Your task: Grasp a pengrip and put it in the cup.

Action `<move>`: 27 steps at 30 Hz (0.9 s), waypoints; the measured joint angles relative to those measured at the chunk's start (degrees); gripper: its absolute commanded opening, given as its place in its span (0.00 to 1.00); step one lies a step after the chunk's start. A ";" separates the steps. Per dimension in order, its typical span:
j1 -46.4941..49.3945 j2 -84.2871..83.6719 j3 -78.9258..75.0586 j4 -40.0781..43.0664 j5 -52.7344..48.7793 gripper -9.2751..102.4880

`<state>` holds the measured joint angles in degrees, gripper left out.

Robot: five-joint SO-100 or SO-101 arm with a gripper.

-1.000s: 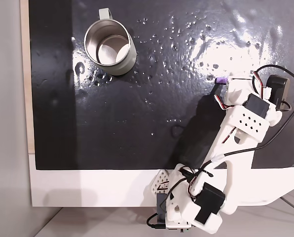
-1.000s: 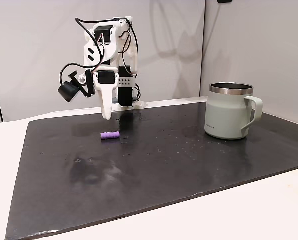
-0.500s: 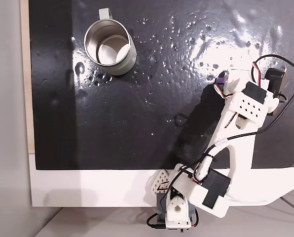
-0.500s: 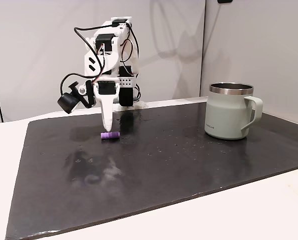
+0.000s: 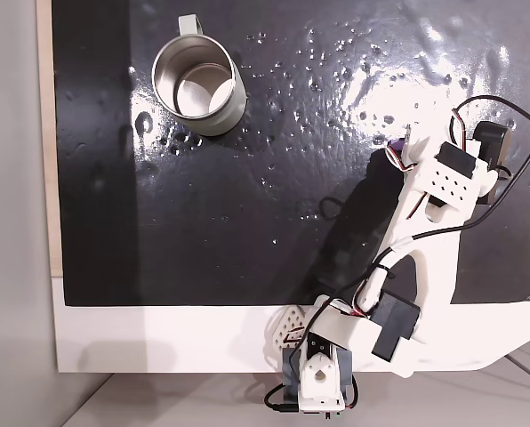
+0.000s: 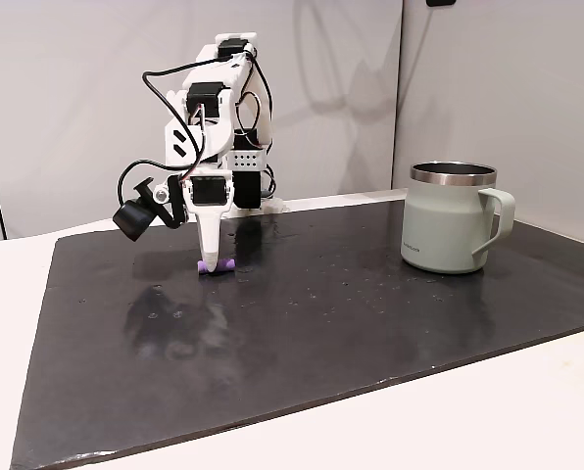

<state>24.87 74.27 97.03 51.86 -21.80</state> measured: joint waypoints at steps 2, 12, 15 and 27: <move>0.00 -0.18 0.00 0.00 0.00 0.09; -0.26 -0.35 -2.20 1.67 0.35 0.08; -0.97 0.97 -3.60 5.71 0.97 0.08; -2.55 19.78 -12.83 27.60 1.14 0.08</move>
<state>22.32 94.04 84.20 79.45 -20.65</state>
